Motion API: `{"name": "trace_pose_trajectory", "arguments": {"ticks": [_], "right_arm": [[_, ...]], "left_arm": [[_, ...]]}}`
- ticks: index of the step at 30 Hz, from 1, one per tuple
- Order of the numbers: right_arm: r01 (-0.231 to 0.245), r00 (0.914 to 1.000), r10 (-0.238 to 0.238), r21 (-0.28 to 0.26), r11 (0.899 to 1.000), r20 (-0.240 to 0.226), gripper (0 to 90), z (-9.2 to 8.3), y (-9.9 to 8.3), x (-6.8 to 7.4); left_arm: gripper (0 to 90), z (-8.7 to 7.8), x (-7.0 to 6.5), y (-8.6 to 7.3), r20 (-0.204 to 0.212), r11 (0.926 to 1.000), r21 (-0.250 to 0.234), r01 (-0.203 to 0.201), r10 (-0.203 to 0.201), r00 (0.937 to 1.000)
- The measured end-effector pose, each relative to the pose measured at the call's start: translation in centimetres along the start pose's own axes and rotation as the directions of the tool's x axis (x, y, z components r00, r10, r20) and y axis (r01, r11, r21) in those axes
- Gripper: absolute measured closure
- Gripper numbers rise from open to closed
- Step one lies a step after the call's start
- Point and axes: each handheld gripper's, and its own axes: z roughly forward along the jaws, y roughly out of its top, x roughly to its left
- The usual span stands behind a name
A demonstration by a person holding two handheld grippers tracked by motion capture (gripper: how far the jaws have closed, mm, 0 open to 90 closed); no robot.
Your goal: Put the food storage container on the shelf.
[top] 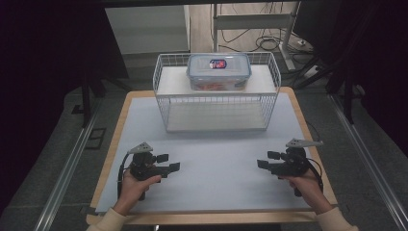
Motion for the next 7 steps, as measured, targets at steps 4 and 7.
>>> {"name": "trace_pose_trajectory", "arguments": {"ticks": [4,7], "right_arm": [[-0.006,1.0000,0.006,0.007,1.000,0.007,26.1,0.09,-0.48,-0.26],[0.005,0.9997,-0.006,0.016,1.000,0.025,21.9,0.36,-0.65,-0.33]], "left_arm": [[26.7,0.50,0.24,-0.39,-0.015,0.9998,0.022,-0.004,0.004,0.9999],[25.4,0.97,0.45,-0.63,-0.028,0.9995,0.030,-0.003,0.004,0.9996]]}}
